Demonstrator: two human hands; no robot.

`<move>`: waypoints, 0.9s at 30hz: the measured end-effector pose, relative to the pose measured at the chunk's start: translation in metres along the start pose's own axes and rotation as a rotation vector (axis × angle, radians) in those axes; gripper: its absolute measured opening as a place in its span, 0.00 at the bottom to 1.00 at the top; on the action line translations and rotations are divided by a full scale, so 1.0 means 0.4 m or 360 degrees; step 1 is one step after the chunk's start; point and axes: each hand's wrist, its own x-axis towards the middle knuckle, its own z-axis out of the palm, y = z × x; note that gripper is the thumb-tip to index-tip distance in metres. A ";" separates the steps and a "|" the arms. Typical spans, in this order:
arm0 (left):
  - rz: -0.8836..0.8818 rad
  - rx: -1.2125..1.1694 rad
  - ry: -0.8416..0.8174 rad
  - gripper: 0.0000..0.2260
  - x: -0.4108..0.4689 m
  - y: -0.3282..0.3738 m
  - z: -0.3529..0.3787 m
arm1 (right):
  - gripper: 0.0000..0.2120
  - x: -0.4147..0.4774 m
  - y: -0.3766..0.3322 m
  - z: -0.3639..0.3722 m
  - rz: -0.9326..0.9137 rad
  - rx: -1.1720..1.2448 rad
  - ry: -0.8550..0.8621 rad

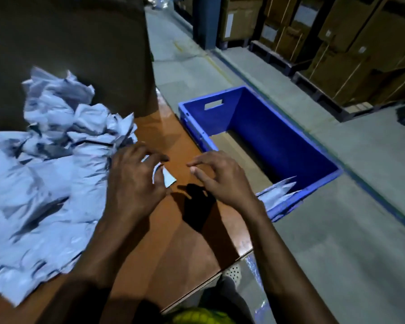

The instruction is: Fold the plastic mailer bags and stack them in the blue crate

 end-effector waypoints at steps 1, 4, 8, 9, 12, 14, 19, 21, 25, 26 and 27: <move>-0.0009 0.0048 0.0073 0.12 -0.030 -0.045 -0.019 | 0.11 0.002 -0.044 0.049 -0.0044 0.0018 0.0029; -0.0107 0.0196 0.0251 0.12 -0.114 -0.148 -0.059 | 0.08 0.014 -0.156 0.176 -0.0159 0.0077 0.0215; -0.0395 0.0214 0.0291 0.10 -0.182 -0.253 -0.072 | 0.06 0.062 -0.264 0.314 -0.0181 0.0188 0.0348; -0.0483 0.0154 0.0253 0.11 -0.194 -0.266 -0.064 | 0.07 0.076 -0.281 0.345 -0.0158 0.0216 0.0344; -0.0753 0.0115 0.0000 0.19 -0.222 -0.262 -0.016 | 0.12 0.116 -0.306 0.422 -0.0052 0.0207 0.0309; -0.0824 0.0214 -0.0182 0.26 -0.235 -0.252 0.017 | 0.15 0.135 -0.312 0.460 0.0002 0.0203 0.0255; -0.0837 0.0345 -0.0189 0.27 -0.237 -0.254 0.049 | 0.10 0.170 -0.305 0.497 0.0053 0.0240 0.0264; -0.0775 0.0347 -0.0061 0.25 -0.233 -0.249 0.039 | 0.06 0.170 -0.300 0.478 0.0089 0.0234 0.0331; -0.0506 0.0186 0.0139 0.23 -0.229 -0.200 -0.007 | 0.03 0.099 -0.272 0.361 0.0153 0.0252 0.0531; -0.0415 0.0150 0.0163 0.23 -0.231 -0.178 -0.013 | 0.03 0.064 -0.258 0.325 0.0183 0.0247 0.0583; -0.0310 0.0108 0.0159 0.23 -0.234 -0.155 -0.013 | 0.04 0.024 -0.240 0.290 0.0227 0.0236 0.0632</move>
